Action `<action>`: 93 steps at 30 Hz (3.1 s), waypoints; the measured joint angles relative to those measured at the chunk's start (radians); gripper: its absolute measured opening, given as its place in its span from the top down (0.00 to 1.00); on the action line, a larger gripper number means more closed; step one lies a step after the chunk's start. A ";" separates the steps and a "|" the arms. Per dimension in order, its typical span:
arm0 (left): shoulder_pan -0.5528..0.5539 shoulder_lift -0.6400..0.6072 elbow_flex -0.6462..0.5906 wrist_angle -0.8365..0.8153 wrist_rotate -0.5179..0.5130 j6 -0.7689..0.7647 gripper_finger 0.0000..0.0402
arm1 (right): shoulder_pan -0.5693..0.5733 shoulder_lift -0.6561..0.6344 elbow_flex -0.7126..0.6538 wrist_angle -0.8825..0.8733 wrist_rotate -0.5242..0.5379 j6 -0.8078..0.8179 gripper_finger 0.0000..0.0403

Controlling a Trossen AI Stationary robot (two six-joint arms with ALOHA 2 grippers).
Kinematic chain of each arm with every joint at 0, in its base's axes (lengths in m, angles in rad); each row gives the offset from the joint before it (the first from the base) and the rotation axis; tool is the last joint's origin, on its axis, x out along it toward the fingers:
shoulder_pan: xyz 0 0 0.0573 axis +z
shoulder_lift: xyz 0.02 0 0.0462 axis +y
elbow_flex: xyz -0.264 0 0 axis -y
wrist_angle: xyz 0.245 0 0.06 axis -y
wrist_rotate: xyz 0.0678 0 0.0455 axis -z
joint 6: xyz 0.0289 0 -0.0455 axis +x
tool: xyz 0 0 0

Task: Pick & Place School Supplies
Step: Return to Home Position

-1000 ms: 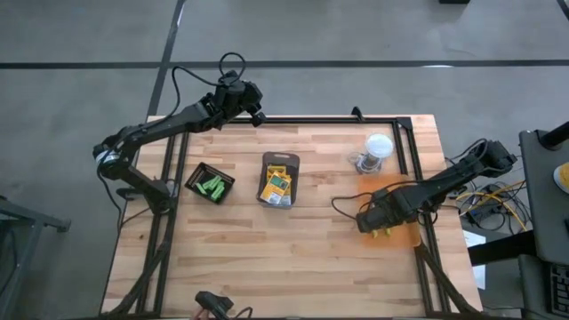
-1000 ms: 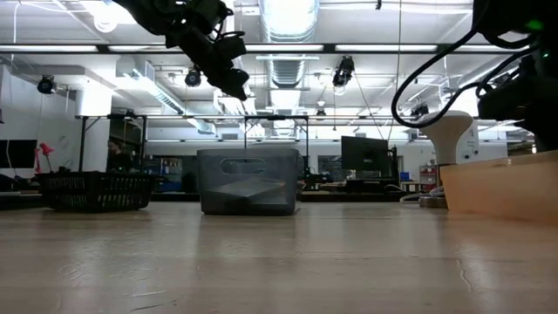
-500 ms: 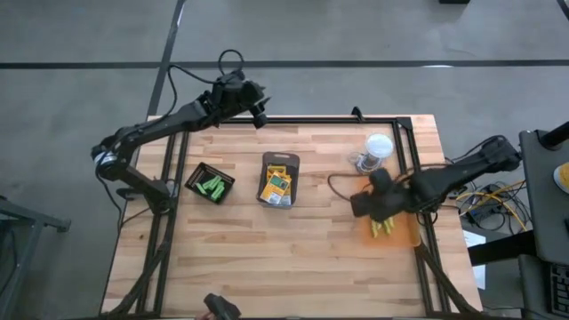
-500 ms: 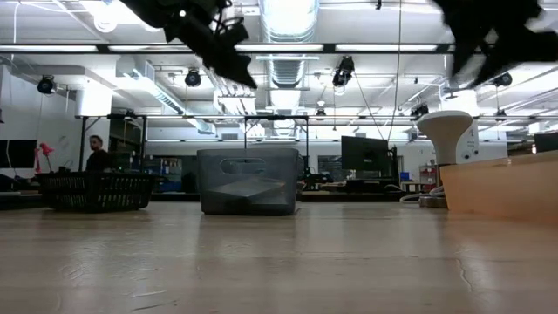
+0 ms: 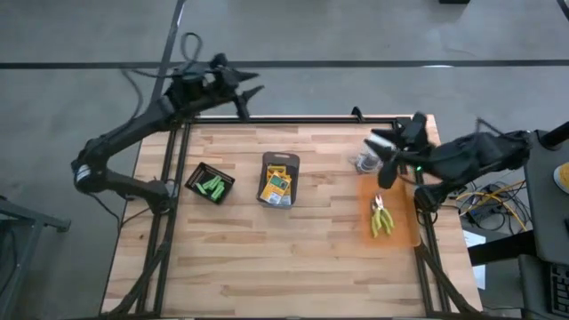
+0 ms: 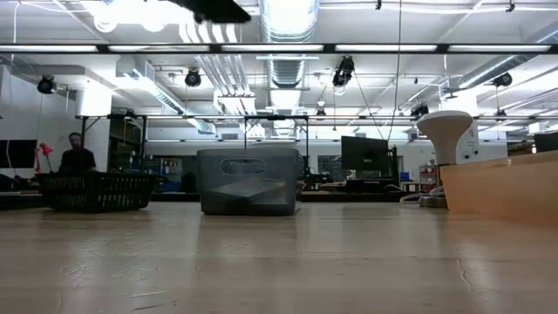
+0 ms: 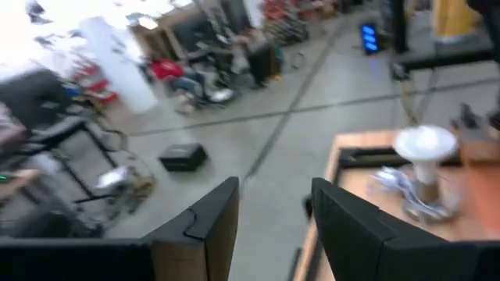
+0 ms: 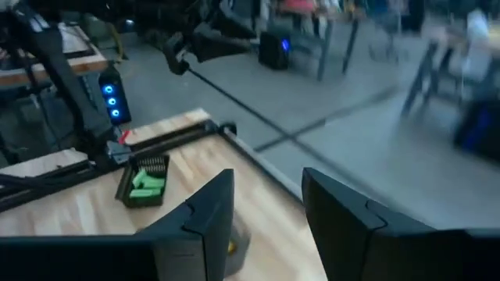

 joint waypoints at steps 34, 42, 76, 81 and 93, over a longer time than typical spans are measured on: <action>-0.004 -0.398 -0.378 -0.214 0.496 -0.022 0.58 | 0.001 -0.027 -0.132 0.394 -0.565 -0.355 0.69; 0.018 -0.418 -0.672 0.192 0.497 -0.187 0.58 | 0.001 -0.167 -0.365 0.603 -0.622 -0.339 0.69; 0.144 -0.869 -1.051 0.266 0.611 -0.474 0.58 | 0.000 -0.761 -1.040 1.135 -0.600 -0.345 0.67; 0.145 -0.954 -1.131 0.358 0.609 -0.580 0.58 | 0.000 -0.786 -1.089 1.213 -0.601 -0.385 0.67; 0.145 -1.043 -1.212 0.358 0.609 -0.641 0.58 | 0.000 -0.811 -1.189 1.266 -0.601 -0.322 0.71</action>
